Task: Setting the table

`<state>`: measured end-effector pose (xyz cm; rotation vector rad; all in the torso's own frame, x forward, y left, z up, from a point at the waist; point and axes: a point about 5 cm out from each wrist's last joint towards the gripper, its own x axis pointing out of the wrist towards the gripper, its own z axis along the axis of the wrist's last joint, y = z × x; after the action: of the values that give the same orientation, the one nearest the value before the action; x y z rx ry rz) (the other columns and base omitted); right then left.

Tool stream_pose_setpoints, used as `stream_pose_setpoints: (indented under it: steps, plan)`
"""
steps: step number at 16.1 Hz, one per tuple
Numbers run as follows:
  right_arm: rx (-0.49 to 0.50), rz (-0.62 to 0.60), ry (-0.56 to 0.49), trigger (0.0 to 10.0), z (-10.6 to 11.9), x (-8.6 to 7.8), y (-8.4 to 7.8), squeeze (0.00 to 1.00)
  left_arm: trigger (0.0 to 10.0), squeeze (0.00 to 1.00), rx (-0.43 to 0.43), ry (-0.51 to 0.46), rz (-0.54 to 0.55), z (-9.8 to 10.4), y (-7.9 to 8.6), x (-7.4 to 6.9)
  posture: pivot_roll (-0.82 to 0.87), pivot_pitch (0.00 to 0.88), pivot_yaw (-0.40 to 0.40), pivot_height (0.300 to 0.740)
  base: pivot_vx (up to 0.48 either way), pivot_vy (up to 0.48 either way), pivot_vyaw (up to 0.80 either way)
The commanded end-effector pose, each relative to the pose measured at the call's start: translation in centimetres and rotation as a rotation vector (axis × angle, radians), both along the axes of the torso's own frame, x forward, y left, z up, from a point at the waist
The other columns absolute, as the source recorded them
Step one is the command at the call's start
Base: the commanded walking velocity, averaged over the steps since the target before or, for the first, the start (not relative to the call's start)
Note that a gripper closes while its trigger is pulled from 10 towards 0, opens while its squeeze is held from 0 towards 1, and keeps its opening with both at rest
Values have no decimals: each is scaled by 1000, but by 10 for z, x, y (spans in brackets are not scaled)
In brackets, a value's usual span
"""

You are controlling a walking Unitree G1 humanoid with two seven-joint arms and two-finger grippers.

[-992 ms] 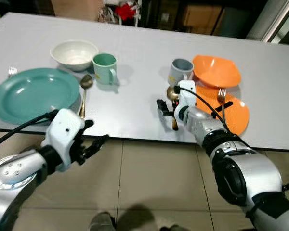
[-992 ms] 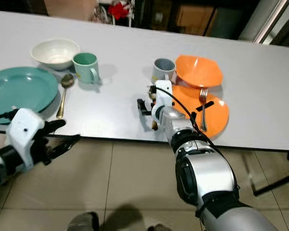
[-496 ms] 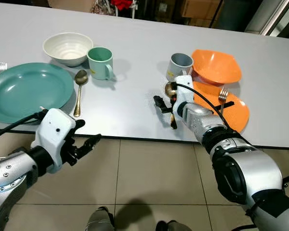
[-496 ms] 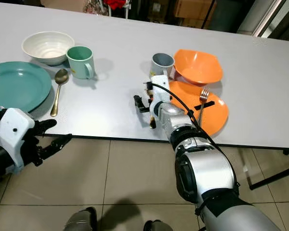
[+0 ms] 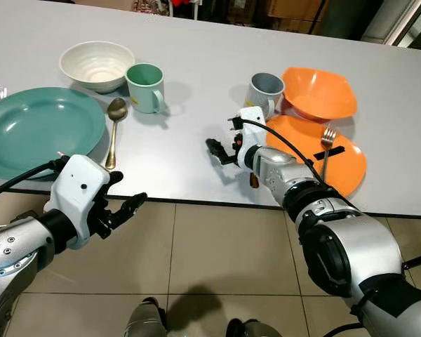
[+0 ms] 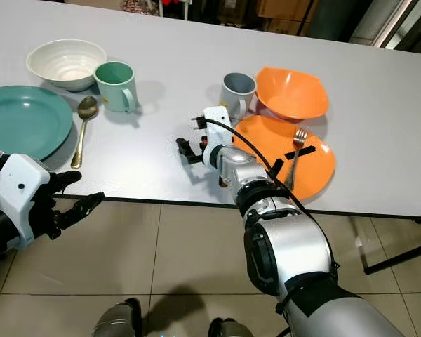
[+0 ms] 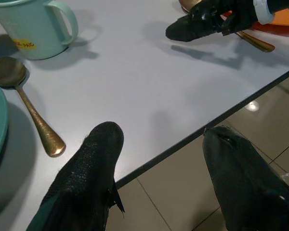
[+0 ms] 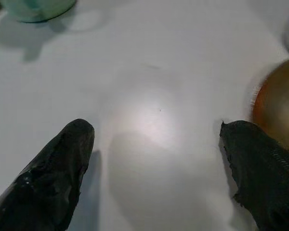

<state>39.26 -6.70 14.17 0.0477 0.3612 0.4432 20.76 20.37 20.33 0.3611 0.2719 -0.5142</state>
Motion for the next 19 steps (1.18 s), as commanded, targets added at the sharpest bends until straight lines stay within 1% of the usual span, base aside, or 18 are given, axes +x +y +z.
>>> stream_pose_setpoints:
  steps: [1, 2, 3, 5, 7, 9, 11, 13, 15, 18, 19]
  plan:
    - [3, -28, 23, 10000, -7, -2, -5, 0, 10000, 0, 6, 3, -13, 0, -2, -1, 291, 171, -92, 740, 0, 0, 0]
    - [12, -18, 7, 10000, -6, -2, -3, 0, 10000, 0, 6, 3, -13, 0, -1, -1, 291, 171, -92, 740, 0, 0, 0]
    - [52, -9, -27, 10000, 0, 0, -1, 0, 10000, 0, 7, 2, -10, 0, -1, 0, 290, 169, -92, 740, 0, 0, 0]
    - [79, -34, -61, 10000, 4, 1, -1, 0, 10000, 0, 7, 0, -9, 0, 0, 0, 290, 167, -91, 740, 0, 0, 0]
    - [88, -58, -75, 10000, 4, 1, -1, 0, 10000, 0, 8, 0, -9, 0, 0, 0, 289, 165, -89, 740, 0, 0, 0]
    - [75, -69, -94, 10000, 2, 0, 1, 0, 10000, 0, 9, 0, -10, 0, 0, 1, 288, 163, -85, 740, 0, 0, 0]
    - [45, -82, -88, 10000, -3, -2, 2, 0, 10000, 0, 9, 0, -12, 0, 0, 2, 286, 162, -83, 740, 0, 0, 0]
    - [12, -127, -83, 10000, -10, -4, -2, 0, 10000, 0, 4, -3, -17, 1, -2, 2, 286, 162, -83, 740, 0, 0, 0]
    - [11, -166, -86, 10000, -14, -5, -5, 0, 10000, 0, -2, -5, -24, 0, -3, 3, 284, 159, -84, 740, 0, 0, 0]
    - [16, -177, -76, 10000, -19, -8, -6, 0, 10000, 0, -8, -5, -30, 0, -5, 3, 282, 156, -81, 740, 0, 0, 0]
    - [23, -175, -54, 10000, -24, -10, -5, 0, 10000, 0, -9, -5, -34, 0, -5, 4, 282, 156, -81, 740, 0, 0, 0]
